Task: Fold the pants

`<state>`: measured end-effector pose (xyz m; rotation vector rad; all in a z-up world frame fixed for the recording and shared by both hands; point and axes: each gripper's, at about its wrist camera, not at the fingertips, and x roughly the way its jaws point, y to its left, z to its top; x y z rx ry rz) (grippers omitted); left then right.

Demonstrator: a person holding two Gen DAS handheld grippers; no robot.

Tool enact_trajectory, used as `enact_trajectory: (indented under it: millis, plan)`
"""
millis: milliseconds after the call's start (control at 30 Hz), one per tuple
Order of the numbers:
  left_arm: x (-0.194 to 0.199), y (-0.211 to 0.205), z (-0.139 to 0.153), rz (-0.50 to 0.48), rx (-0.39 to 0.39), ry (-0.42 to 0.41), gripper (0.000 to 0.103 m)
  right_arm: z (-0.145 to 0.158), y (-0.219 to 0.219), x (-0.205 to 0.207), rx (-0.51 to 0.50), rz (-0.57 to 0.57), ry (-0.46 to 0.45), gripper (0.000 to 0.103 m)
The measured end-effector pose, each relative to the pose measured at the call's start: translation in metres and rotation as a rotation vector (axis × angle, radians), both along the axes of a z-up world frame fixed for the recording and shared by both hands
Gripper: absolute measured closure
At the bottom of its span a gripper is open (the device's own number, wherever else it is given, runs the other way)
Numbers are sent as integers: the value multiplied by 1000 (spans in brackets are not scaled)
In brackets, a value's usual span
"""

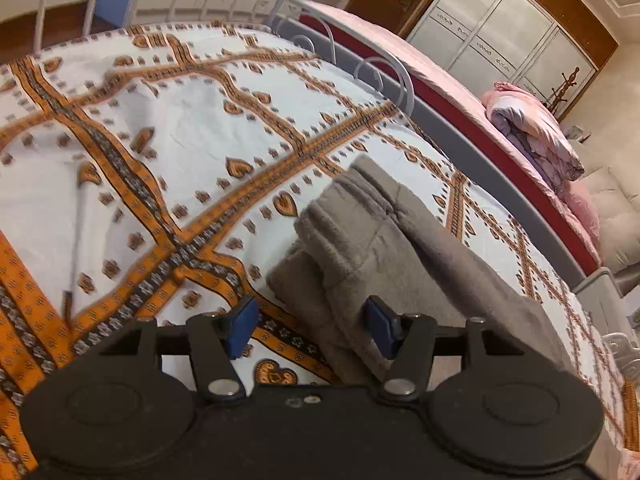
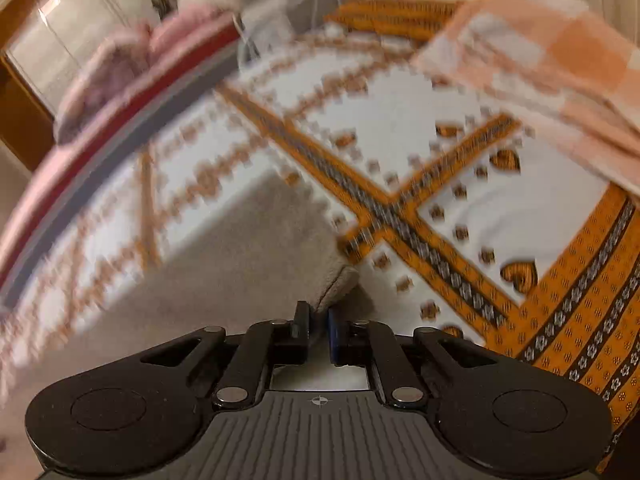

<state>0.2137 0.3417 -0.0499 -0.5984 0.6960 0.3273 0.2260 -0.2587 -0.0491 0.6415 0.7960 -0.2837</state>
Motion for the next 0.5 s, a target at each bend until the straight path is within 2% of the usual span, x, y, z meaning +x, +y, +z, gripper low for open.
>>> enact_trajectory:
  millis: [33, 133, 233, 300, 400, 500]
  plan:
    - [-2, -1, 6, 13, 40, -15, 55, 5, 0, -3, -18, -16, -15, 87]
    - [-10, -8, 26, 26, 128, -93, 55, 21, 6, -10, -151, -42, -64, 87]
    - [-3, -26, 36, -48, 175, -137, 55, 32, 16, -8, -241, -22, -126, 87]
    - [10, -40, 34, -110, 218, -111, 54, 37, 33, -6, -240, 49, -163, 87]
    - [28, -59, 31, -176, 288, -87, 54, 36, 62, 9, -286, 187, -133, 87]
    - [48, -69, 36, -184, 278, -96, 54, 42, 99, 23, -306, 346, -150, 87]
